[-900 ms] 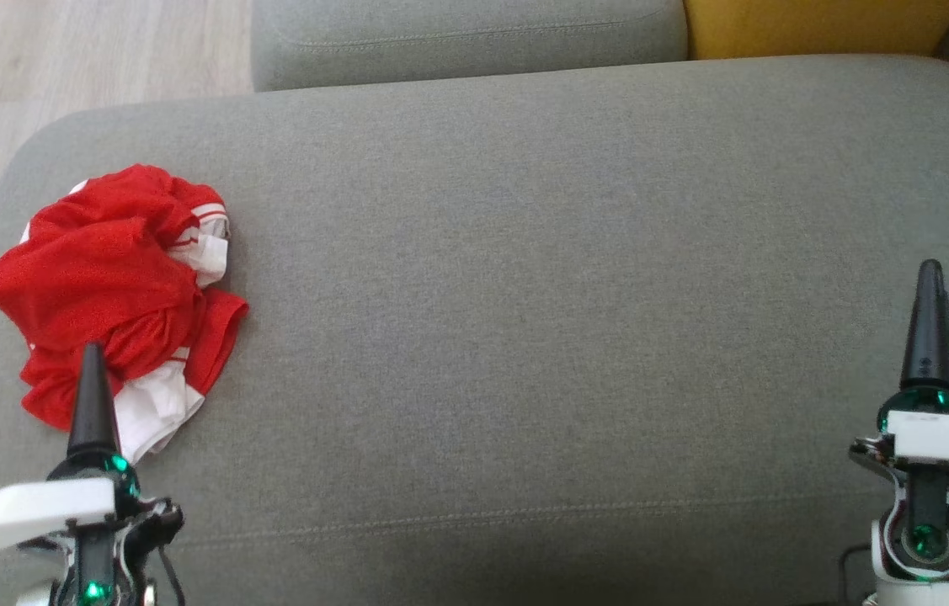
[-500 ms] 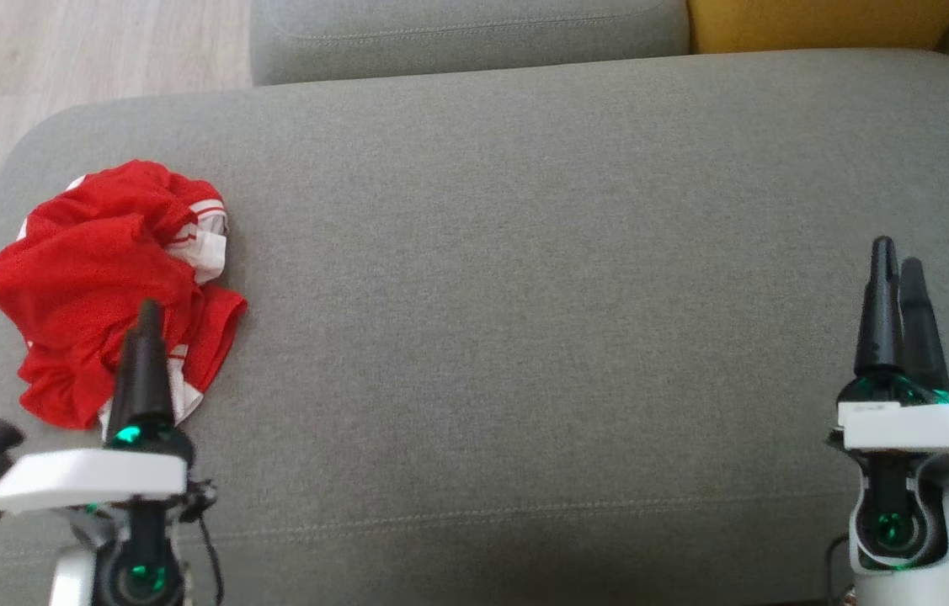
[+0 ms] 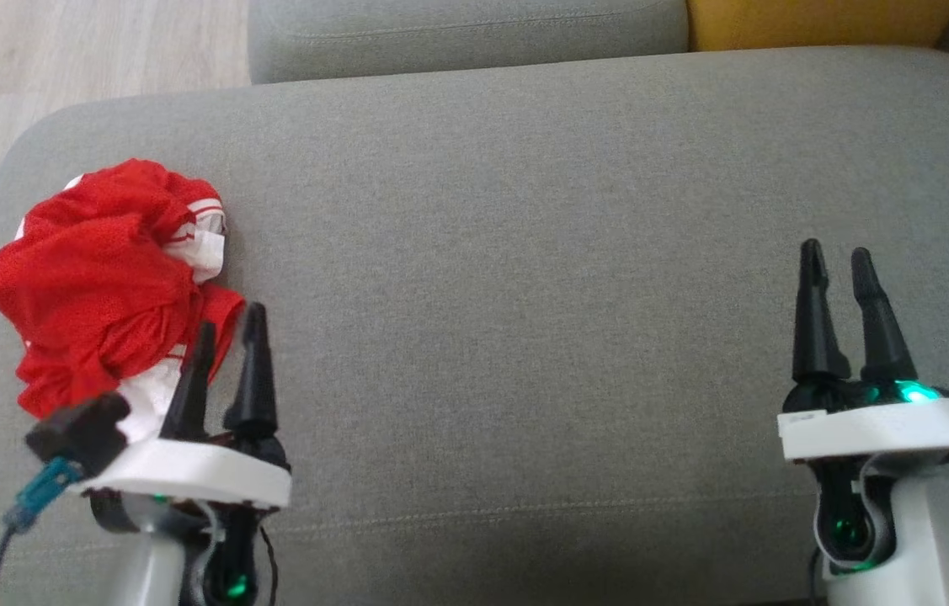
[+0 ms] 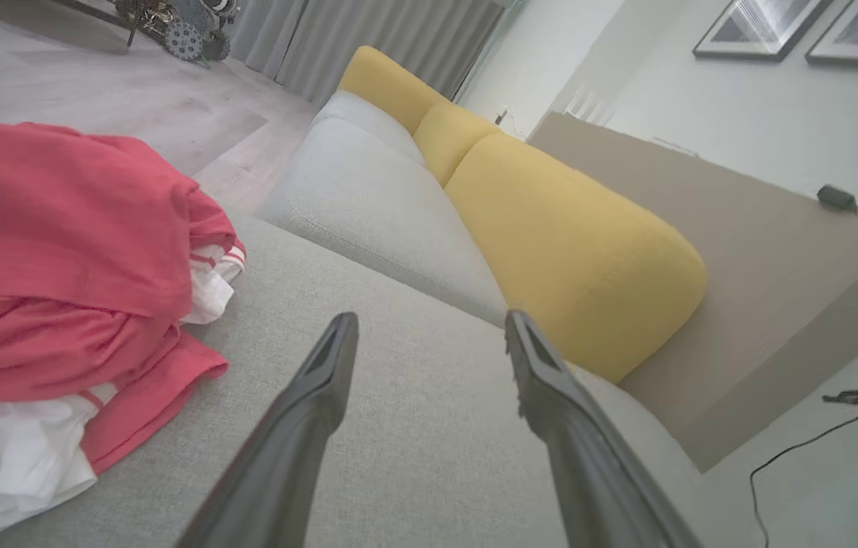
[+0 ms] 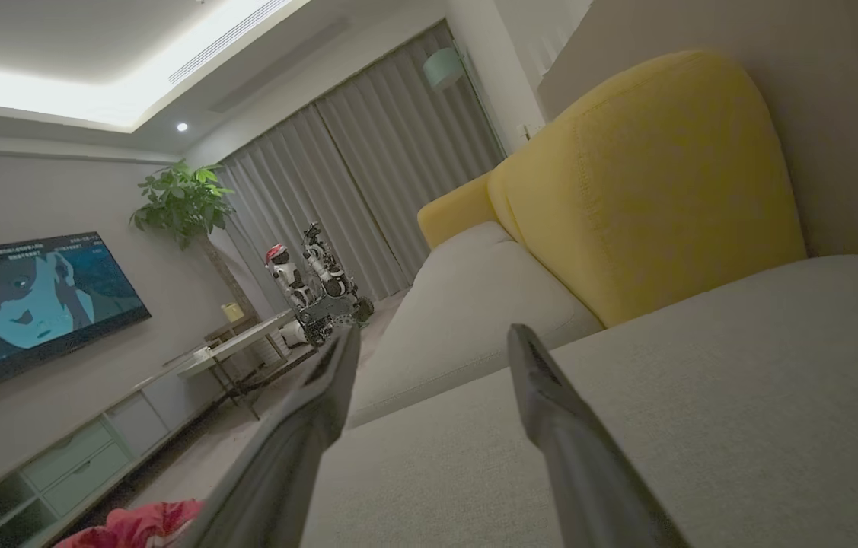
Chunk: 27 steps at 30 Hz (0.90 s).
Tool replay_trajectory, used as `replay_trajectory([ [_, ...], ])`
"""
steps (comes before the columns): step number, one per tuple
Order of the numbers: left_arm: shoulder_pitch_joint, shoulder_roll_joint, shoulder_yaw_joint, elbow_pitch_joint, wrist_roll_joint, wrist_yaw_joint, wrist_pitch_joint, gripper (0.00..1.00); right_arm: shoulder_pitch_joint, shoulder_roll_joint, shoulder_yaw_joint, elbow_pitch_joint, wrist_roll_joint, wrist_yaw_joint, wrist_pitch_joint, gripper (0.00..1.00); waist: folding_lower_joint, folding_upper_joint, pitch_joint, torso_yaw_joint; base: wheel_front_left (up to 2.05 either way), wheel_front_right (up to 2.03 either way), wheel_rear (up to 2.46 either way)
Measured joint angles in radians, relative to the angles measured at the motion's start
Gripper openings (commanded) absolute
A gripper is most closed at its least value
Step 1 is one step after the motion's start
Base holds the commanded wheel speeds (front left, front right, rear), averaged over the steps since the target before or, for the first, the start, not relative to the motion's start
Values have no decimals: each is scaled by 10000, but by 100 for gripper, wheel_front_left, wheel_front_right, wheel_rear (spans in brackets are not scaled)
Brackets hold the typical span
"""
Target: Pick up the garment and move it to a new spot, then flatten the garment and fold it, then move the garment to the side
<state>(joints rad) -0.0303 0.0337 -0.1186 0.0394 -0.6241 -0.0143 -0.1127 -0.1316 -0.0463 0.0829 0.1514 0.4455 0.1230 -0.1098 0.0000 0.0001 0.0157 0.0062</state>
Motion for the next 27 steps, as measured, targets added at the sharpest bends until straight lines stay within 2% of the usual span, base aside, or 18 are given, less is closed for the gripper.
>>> replay_trajectory([
  [4, -1, 211, -426, 81, 794, 284, -50, 100, 0, 0, 84, 48, -583, 0, -81, 100, 0, 0, 1, -8, 0, 0, 0],
  [14, -308, 894, -1714, 182, 2299, 1561, -364, 100, 1, 0, 138, 173, -2738, 0, -403, 100, 0, 0, 104, -69, 0, 0, 0],
  [17, -376, 1112, -2015, 318, 2844, 2067, -487, 100, 1, 0, 115, 397, -3300, 0, -489, 100, 0, 0, 116, -70, 0, 0, 0],
  [27, -674, 1634, -3064, 372, 3820, 3056, -754, 100, 1, -2, 303, 485, -4134, 2, -786, 100, 0, 0, 119, -32, 0, 0, 0],
])
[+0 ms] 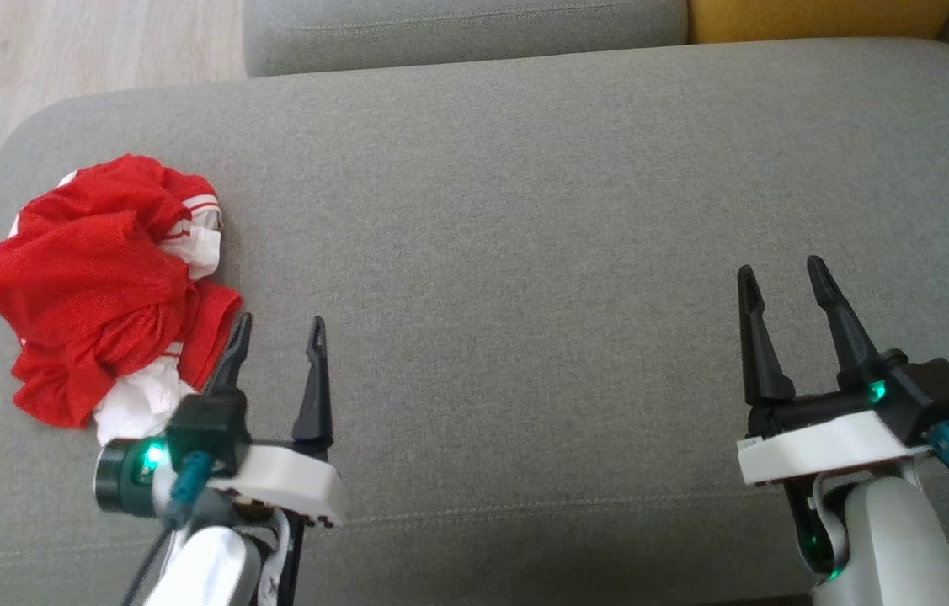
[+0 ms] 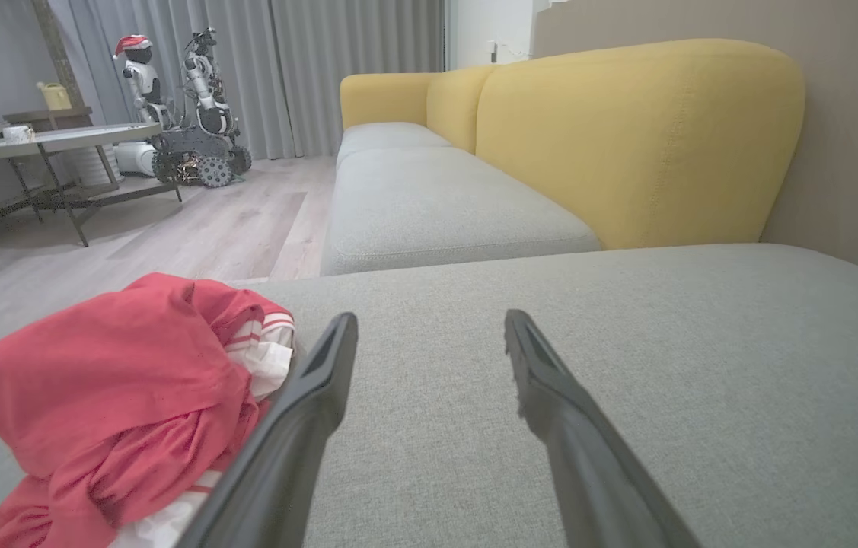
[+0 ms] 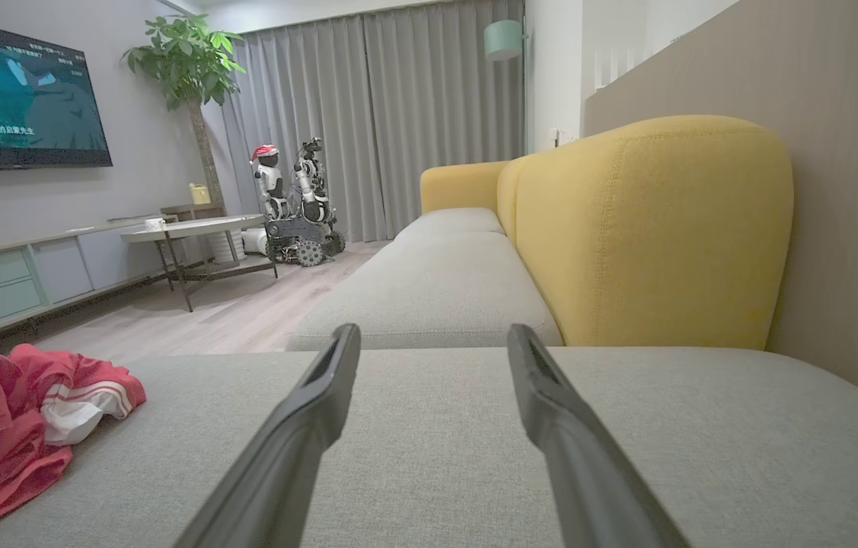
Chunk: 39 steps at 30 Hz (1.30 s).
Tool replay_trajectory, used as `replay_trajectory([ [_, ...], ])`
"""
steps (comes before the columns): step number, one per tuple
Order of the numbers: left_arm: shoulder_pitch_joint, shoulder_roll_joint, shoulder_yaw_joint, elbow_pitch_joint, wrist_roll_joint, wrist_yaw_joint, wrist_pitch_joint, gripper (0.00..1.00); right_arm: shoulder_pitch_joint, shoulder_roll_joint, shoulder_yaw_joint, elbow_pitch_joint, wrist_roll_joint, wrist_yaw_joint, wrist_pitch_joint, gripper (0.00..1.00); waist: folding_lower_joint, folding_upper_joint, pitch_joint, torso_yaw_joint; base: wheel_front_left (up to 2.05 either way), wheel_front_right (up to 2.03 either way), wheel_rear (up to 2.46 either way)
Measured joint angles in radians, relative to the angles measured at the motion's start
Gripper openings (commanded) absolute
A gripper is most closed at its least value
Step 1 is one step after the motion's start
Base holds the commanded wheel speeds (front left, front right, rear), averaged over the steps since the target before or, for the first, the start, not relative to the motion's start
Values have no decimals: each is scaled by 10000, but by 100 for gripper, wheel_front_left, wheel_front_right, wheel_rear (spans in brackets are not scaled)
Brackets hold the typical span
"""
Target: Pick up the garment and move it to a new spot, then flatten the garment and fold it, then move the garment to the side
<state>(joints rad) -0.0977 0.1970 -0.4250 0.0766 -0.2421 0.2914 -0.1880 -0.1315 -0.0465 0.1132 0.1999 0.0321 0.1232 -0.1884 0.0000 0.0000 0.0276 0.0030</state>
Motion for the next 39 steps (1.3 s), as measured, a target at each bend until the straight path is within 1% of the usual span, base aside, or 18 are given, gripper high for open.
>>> replay_trajectory([
  [2, -33, 84, -211, 6, 188, 111, -61, 100, 0, 0, 31, 0, -192, 0, -75, 100, 0, 0, -4, 7, 0, 0, 0],
  [5, -109, 222, -523, 209, 652, 435, -121, 100, 0, 0, 100, 2, -307, 0, -125, 100, 0, 0, -15, 25, 0, 0, 0],
  [7, -107, 209, -558, 240, 648, 617, -211, 100, 0, 0, 205, 23, -270, 0, -178, 100, 0, 0, -14, 25, 0, 0, 0],
  [10, -107, 136, -552, 173, 502, 604, -295, 100, -1, 0, 291, 130, -188, 0, -270, 100, 0, 0, 2, 21, 0, 0, 0],
  [11, -107, 82, -516, 161, 408, 550, -343, 100, -1, -2, 297, 163, -180, 0, -286, 100, 0, 0, 8, 24, 0, 0, 0],
  [14, -88, -171, -245, 151, 105, 205, -403, 100, -5, -2, 332, 278, -50, 0, -384, 100, 0, 0, 9, 35, 0, 0, 0],
  [18, -36, -604, 424, 44, 4, -385, -527, 100, -33, -4, 401, 458, 485, 0, -491, 100, 0, 0, 2, 54, 0, 0, 0],
  [21, 103, -890, 832, 33, 75, -926, -616, 100, -165, -6, 472, 713, 702, 0, -600, 100, 0, 0, -21, 63, 0, 0, 0],
  [26, 354, -1181, 1319, 274, 418, -1555, -616, 100, -284, -8, 548, 943, 788, 0, -619, 100, 0, 0, -55, 40, 0, 0, 0],
  [29, 367, -1292, 1530, 435, 579, -1778, -616, 100, -346, -8, 556, 1030, 788, 0, -619, 100, 0, 0, -59, 30, 0, 0, 0],
  [33, 368, -1392, 1716, 598, 694, -1960, -616, 100, -347, -10, 560, 1078, 788, 0, -619, 100, 0, 0, -70, 20, 0, 0, 0],
  [39, 368, -1450, 1841, 692, 817, -2050, -616, 100, -347, -10, 558, 1097, 788, 0, -619, 100, 0, 0, -114, 25, 0, 0, 0],
])
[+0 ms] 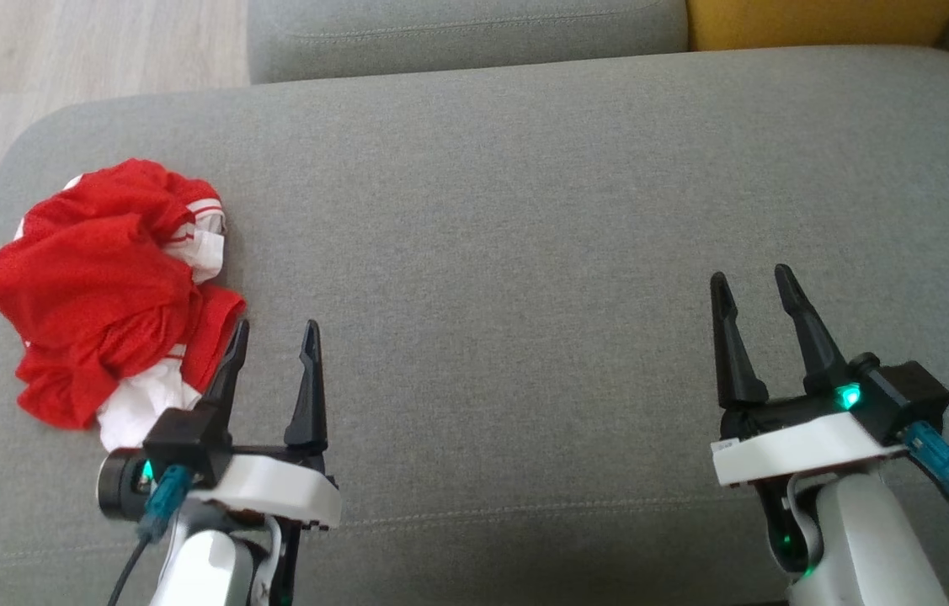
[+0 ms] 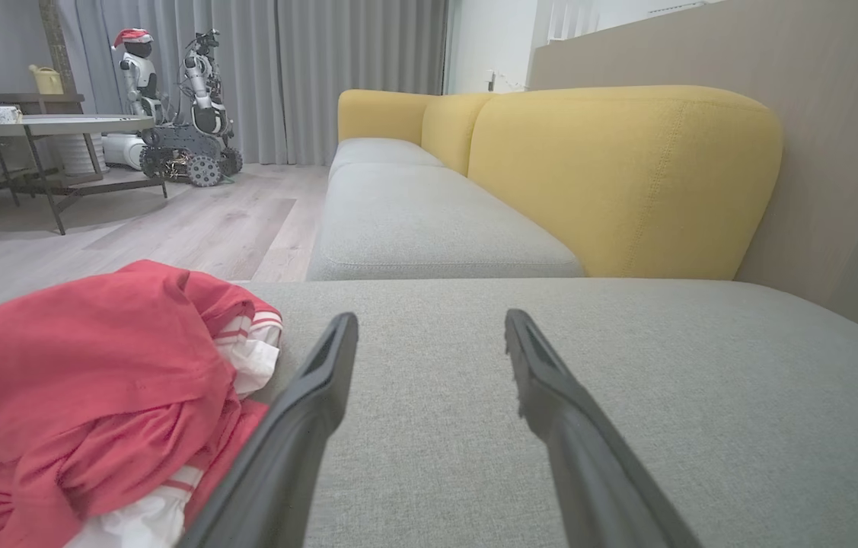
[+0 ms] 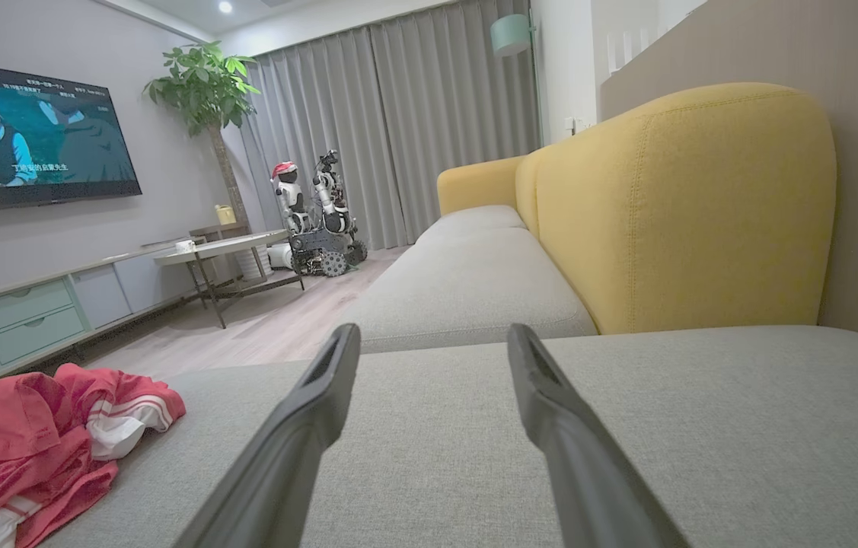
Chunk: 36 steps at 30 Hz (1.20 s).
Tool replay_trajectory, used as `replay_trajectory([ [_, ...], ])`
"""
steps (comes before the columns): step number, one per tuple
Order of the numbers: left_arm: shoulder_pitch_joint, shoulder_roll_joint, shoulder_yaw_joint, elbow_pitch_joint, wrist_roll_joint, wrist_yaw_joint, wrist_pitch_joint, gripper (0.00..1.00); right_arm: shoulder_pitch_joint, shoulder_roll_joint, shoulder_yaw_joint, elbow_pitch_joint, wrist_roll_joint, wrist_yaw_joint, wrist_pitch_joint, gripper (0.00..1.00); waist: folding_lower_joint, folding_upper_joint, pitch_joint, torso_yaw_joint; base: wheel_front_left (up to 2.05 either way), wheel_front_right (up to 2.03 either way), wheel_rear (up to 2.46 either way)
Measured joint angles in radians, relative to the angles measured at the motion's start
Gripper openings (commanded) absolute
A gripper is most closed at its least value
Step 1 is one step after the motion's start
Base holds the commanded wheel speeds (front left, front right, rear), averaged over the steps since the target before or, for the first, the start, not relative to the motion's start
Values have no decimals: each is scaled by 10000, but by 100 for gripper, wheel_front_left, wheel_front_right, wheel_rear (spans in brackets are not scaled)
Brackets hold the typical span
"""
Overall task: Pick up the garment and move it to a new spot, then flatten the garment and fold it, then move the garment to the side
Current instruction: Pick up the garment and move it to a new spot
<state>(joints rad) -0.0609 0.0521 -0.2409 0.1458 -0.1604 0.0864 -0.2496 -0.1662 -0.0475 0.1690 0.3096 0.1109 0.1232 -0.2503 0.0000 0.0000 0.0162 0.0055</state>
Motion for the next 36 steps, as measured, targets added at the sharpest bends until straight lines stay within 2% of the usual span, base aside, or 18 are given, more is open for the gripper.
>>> replay_trajectory([
  [7, -2, -23, -2, -8, 19, -31, 0, 100, 0, 0, 27, -4, 0, 0, 0, 100, 0, 0, 14, 173, 0, 0, 0],
  [14, -7, -33, 58, -61, 4, 138, 0, 100, -2, -4, 301, -33, -17, 0, 0, 100, 0, 0, 99, 755, 0, 0, 0],
  [21, -14, -38, 171, -130, -12, 291, 0, 100, 5, -8, 472, -44, -119, 0, 0, 100, 0, 0, 113, 1787, 0, 0, 0],
  [36, 423, -36, 644, -303, 13, 282, 0, 100, 157, -10, 930, -107, 13, 0, 0, 100, 0, 0, -90, 4264, 0, 0, 0],
])
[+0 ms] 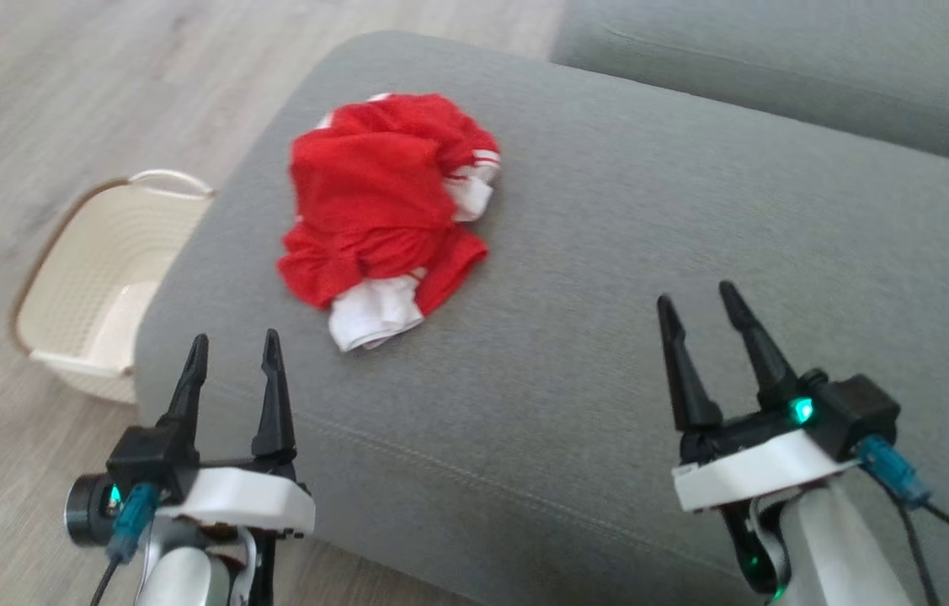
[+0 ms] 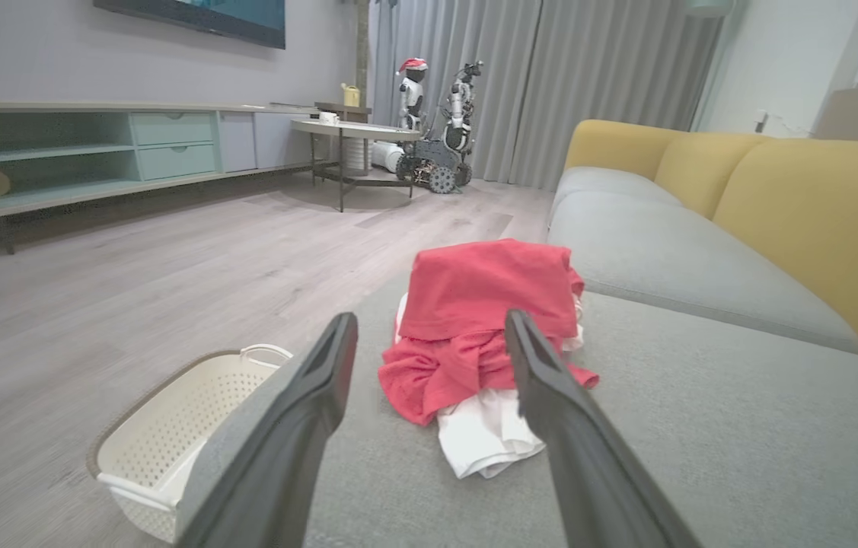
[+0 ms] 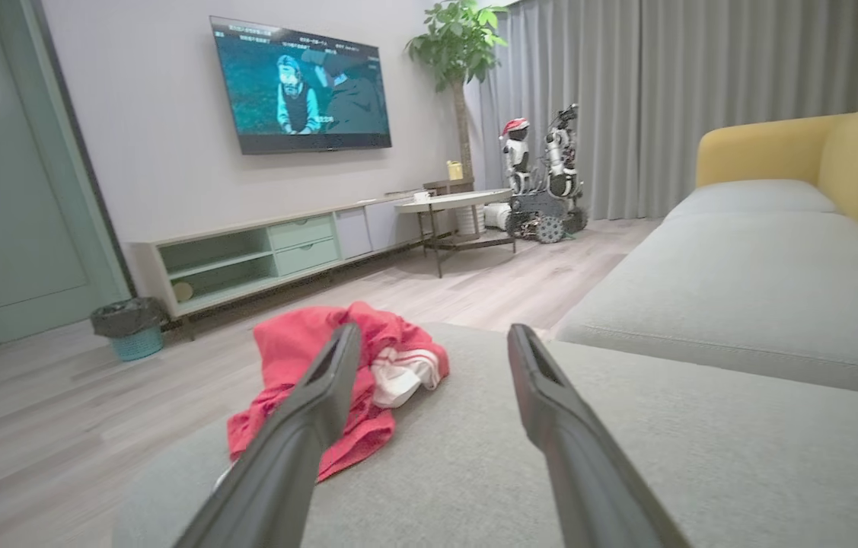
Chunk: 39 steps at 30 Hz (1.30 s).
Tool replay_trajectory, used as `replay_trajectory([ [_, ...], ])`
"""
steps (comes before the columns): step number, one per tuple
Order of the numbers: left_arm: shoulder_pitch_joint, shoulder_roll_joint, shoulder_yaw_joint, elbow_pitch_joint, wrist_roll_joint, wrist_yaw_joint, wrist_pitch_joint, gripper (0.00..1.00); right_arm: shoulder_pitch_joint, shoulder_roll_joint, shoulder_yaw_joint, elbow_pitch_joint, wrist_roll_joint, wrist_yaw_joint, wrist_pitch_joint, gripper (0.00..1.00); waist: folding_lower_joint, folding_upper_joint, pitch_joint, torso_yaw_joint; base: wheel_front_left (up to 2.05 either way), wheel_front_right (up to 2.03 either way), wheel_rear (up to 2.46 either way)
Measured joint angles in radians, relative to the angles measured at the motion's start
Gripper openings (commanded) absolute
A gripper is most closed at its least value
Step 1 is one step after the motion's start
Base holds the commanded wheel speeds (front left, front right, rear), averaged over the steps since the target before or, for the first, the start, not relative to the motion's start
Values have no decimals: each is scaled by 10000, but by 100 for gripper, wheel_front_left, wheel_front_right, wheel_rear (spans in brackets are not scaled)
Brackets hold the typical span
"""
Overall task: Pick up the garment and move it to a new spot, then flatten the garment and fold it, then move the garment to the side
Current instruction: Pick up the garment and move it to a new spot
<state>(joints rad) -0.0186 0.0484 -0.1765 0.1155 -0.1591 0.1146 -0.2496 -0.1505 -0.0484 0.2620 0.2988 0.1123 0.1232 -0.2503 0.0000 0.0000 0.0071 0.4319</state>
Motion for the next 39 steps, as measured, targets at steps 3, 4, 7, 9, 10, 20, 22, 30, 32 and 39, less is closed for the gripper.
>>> replay_trajectory([
  [3, 205, 0, 173, -138, 65, 2, 0, 100, 136, 2, 221, -13, 71, 2, 0, 100, 0, 0, -71, 449, 0, 0, 0],
  [4, 260, 2, 236, -180, 65, 15, -2, 100, 122, 2, 286, -27, 98, 2, 0, 100, 0, 0, -59, 511, 0, 0, 0],
  [7, 351, 0, 280, -303, 61, 61, 0, 100, 53, 2, 378, -6, 98, 2, 0, 100, 0, 0, 26, 587, 0, 0, 0],
  [9, 350, -2, 282, -380, 48, 102, -2, 100, 48, 0, 380, 48, 98, 2, 0, 100, 0, 0, 71, 613, 0, 0, 0],
  [10, 350, -2, 288, -395, 48, 104, -2, 100, 48, 0, 387, 71, 100, 2, 0, 100, 0, 0, 82, 619, 0, 0, 0],
  [20, 311, -4, 359, -420, -460, -192, 0, 100, 21, 0, 96, -35, 63, 2, 0, 100, 0, 0, 277, 530, 0, 0, 0],
  [22, 228, -6, 539, -435, -782, -286, -2, 100, 13, 2, 6, -155, -50, 2, 0, 100, 0, 0, 447, 439, 0, 0, 0],
  [30, -1105, -17, 1016, 138, -623, -938, -46, 100, -298, 0, -746, -614, -704, 2, 15, 100, 0, 0, 1428, -16, 0, 0, 0],
  [32, -1536, 19, 1177, 518, -451, -1147, -46, 100, -408, -2, -907, -780, -825, 2, 33, 100, 1, 0, 1747, -166, 0, 0, 0],
  [39, -3322, 303, 1411, 1950, -244, -1678, -59, 100, -821, -8, -1592, -1290, -1181, 2, 117, 100, 2, 0, 2820, -757, 0, 0, 0],
])
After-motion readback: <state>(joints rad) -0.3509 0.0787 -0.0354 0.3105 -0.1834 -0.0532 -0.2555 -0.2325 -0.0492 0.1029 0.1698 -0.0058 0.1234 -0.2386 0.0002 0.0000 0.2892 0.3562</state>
